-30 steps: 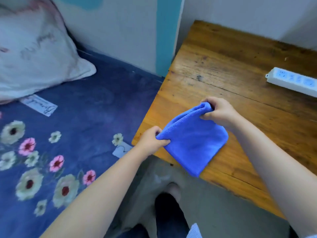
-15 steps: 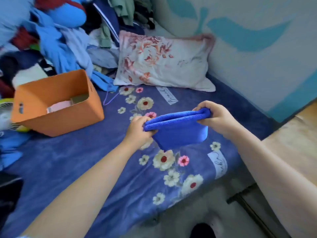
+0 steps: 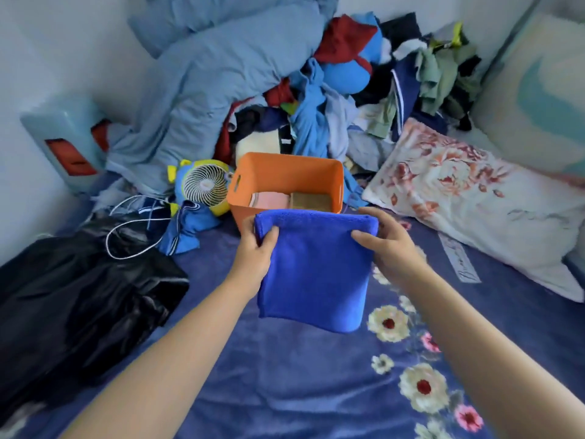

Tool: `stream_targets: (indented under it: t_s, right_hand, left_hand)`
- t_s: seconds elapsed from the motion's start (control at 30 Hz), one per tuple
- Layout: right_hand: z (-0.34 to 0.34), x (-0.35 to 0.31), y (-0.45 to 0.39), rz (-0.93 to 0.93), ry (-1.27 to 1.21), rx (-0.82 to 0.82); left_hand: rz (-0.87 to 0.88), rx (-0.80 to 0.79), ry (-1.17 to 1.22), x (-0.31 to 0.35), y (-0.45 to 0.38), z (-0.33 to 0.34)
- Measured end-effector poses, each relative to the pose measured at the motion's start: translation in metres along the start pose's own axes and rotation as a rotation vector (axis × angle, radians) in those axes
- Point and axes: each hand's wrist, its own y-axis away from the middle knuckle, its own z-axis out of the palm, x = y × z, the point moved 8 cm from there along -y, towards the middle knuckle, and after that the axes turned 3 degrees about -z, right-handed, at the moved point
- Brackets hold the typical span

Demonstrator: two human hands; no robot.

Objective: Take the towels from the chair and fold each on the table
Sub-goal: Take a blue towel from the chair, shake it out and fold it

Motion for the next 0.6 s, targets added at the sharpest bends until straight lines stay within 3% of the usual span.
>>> stream_targets:
  t_s: [0.1, 0.2, 0.3, 0.6]
  right_hand:
    - [0.028, 0.016, -0.035, 0.056, -0.079, -0.058]
    - [0.046, 0.034, -0.072, 0.084, 0.118, -0.118]
    - [0.05, 0.049, -0.118, 0.104, 0.208, -0.088]
    - [0.055, 0.043, -0.266, 0.001, 0.161, 0.048]
  left_hand:
    - [-0.053, 0.105, 0.082, -0.005, -0.036, -0.02]
    - [-0.077, 0.138, 0.091, -0.003, -0.077, -0.027]
    - [-0.076, 0.17, 0.007, -0.002, -0.126, -0.027]
    - [-0.028, 0.226, -0.053, 0.006, -0.274, -0.027]
